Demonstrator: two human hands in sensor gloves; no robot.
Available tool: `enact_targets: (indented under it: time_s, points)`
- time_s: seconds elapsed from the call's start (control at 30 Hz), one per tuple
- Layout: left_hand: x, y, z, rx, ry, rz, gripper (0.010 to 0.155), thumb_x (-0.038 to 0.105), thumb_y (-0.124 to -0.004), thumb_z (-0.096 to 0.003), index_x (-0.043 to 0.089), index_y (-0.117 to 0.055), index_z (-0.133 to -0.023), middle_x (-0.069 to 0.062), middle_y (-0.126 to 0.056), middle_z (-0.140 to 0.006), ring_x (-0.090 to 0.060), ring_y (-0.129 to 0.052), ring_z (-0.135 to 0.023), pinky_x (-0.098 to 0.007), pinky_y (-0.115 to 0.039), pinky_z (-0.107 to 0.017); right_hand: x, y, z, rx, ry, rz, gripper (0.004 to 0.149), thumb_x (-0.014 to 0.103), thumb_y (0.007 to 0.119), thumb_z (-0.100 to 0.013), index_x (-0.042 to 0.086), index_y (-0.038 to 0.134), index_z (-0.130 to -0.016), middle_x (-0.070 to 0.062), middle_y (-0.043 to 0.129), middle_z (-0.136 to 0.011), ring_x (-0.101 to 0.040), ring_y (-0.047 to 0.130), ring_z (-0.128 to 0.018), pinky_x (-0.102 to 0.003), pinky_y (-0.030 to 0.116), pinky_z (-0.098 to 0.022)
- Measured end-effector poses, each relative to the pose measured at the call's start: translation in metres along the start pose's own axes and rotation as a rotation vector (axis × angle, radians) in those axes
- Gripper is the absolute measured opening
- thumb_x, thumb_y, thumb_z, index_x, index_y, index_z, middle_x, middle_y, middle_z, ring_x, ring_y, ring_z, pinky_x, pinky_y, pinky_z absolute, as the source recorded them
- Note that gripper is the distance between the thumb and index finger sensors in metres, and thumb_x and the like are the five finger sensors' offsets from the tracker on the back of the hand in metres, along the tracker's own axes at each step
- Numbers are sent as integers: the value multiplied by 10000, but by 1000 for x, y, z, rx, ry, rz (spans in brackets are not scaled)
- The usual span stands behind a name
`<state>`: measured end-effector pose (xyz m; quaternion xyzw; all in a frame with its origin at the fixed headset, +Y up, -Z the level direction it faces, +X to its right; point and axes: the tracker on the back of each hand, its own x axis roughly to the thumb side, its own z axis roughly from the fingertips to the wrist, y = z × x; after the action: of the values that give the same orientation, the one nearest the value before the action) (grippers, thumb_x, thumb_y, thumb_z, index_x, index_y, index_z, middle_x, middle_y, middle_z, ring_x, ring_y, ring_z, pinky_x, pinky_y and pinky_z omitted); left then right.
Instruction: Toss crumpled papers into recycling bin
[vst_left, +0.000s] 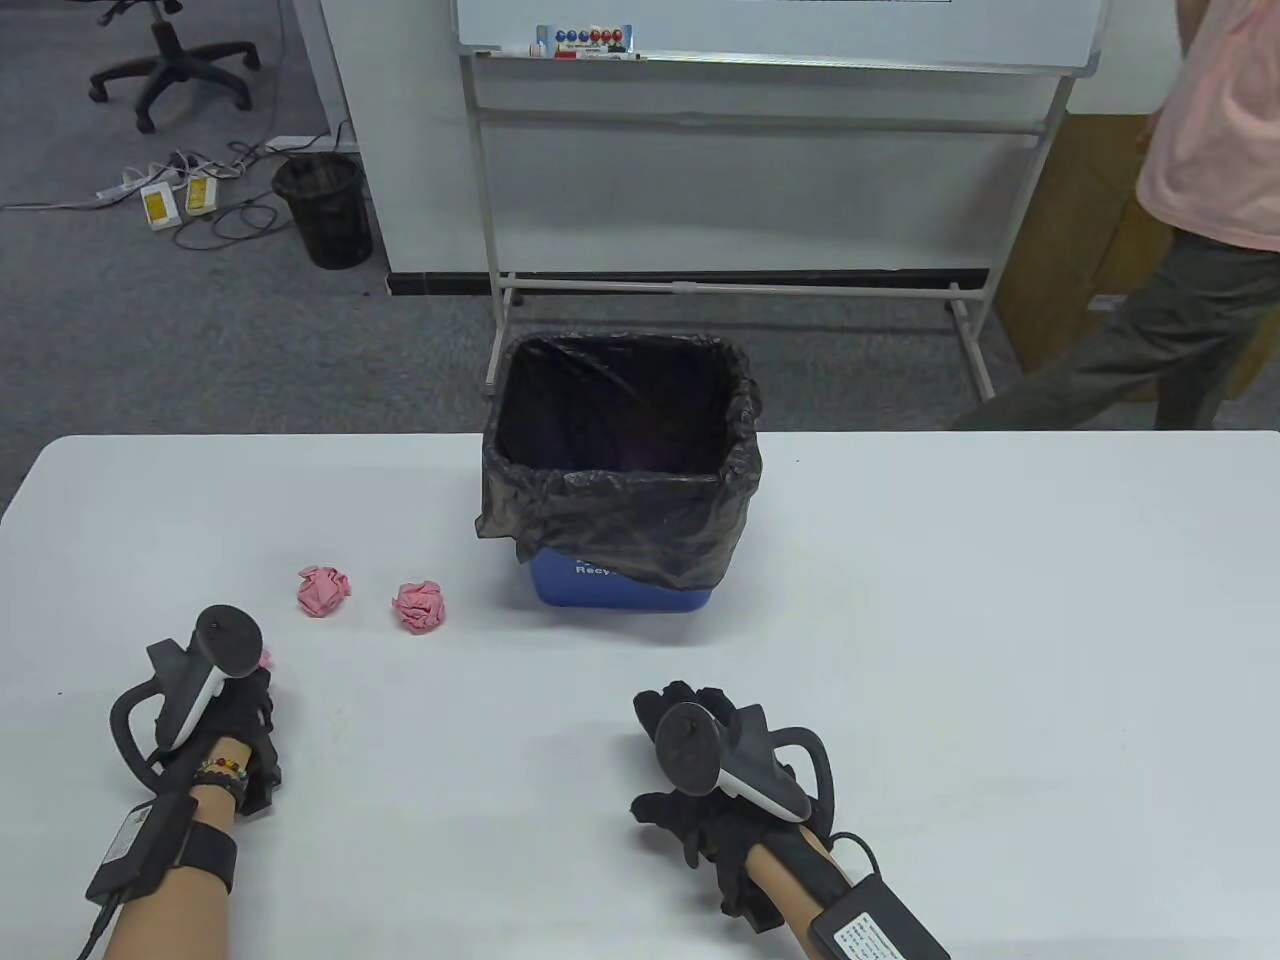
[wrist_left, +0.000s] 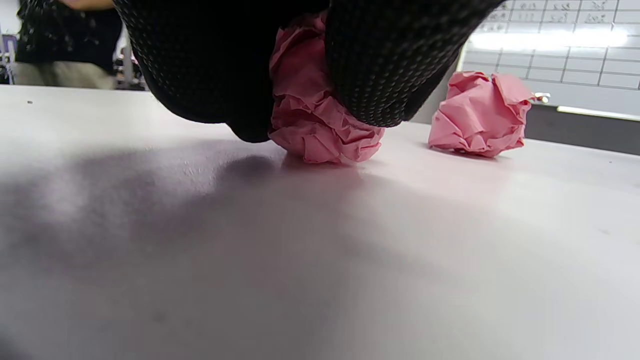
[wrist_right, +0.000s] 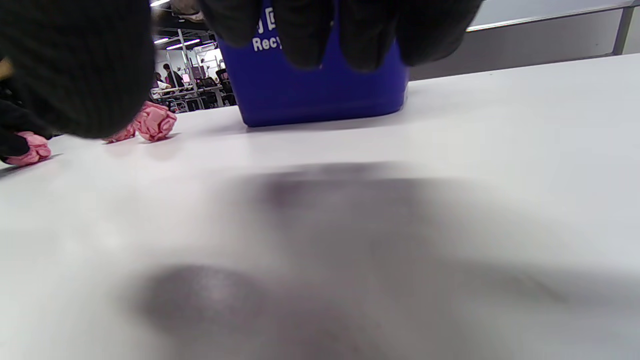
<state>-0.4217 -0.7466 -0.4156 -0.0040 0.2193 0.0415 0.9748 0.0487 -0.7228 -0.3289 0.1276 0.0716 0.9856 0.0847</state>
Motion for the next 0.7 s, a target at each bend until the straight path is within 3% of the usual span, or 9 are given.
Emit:
enact_targets:
  time_s: [0.33, 0.7]
  points:
    - [21, 24, 14, -1, -71, 44, 600, 332, -891, -444, 262, -711, -1012, -134, -792, -1054, -299, -964, -871, -429, -882, -608, 0, 0, -1, -1, -3, 0, 946, 608, 864, -298, 369, 386, -1078, -2, 468, -1185, -337, 515, -1114, -513, 546, -765]
    - [64, 35, 34, -120, -222, 71, 599, 351, -916, -430, 258, -740, -996, -140, -840, -1020, -300, -1006, -837, -431, -912, -579, -3, -3, 0, -14, 7, -10, 945, 606, 865, -299, 370, 386, -1078, -5, 467, -1186, -340, 511, -1115, -516, 543, -766]
